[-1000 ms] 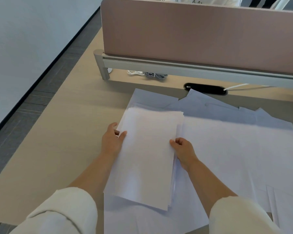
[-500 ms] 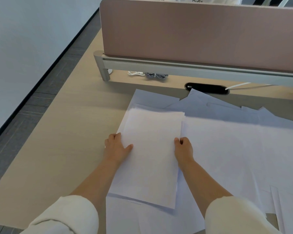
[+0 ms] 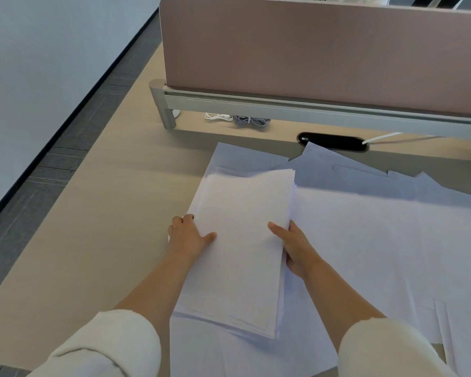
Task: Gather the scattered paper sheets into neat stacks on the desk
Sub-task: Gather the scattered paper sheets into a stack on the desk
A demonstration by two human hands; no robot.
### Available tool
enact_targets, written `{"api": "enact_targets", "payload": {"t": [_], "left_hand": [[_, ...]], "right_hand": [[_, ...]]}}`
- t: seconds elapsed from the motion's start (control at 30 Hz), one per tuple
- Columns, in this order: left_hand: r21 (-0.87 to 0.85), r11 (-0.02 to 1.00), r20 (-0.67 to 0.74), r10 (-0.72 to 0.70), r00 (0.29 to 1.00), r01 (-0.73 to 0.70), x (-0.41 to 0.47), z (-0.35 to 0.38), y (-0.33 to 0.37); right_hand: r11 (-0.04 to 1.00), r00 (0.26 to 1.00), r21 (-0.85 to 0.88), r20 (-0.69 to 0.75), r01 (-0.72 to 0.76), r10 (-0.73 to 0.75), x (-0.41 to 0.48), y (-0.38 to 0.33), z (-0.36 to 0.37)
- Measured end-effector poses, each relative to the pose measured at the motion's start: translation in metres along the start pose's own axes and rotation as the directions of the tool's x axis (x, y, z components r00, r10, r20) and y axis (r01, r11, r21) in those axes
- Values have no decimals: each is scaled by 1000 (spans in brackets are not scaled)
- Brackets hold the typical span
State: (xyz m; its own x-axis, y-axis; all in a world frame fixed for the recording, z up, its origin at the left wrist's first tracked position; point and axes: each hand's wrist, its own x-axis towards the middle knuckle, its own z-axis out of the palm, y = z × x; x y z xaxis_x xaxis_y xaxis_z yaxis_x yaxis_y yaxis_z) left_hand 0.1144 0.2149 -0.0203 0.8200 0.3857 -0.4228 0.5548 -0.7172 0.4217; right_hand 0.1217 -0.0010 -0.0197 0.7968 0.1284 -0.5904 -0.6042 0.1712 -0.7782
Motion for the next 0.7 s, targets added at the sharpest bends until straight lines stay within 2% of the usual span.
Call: {"api": "enact_targets", "payload": {"t": [0.07, 0.2, 0.27, 0.33, 0.4, 0.5, 0.57, 0.63, 0.7], "left_hand": [[-2, 1000, -5, -4, 1000, 4, -1, 1, 1], [-40, 999, 0, -28, 1000, 28, 2, 2, 1], [-69, 997, 6, -37, 999, 38, 3, 1, 0], [-83, 996, 18, -38, 999, 40, 2, 1, 0], [-98, 994, 28, -35, 999, 38, 3, -1, -2], [-165, 986, 27, -24, 999, 28, 6, -7, -8], [-266, 964, -24, 17, 1000, -23, 5, -20, -12], [-491, 868, -40, 53, 998, -66, 2, -38, -19], [-695, 719, 115, 124, 986, -9, 0, -55, -30]], "right_hand": [[999, 1000, -52, 0, 16, -16, 1, 4, 1], [996, 995, 84, 97, -34, 26, -1, 3, 1], [1000, 998, -8, 57, -17, 17, 1, 5, 1], [983, 999, -181, -28, 39, -44, 3, 7, 3], [959, 995, -273, -37, 81, -95, 3, 6, 5], [981, 993, -152, -12, 117, -121, -2, -4, 4], [992, 994, -72, 34, 105, -103, -5, -14, 5], [994, 992, -52, 89, 95, -90, -6, -20, 11], [992, 987, -78, 131, 99, -88, -7, -24, 23]]}}
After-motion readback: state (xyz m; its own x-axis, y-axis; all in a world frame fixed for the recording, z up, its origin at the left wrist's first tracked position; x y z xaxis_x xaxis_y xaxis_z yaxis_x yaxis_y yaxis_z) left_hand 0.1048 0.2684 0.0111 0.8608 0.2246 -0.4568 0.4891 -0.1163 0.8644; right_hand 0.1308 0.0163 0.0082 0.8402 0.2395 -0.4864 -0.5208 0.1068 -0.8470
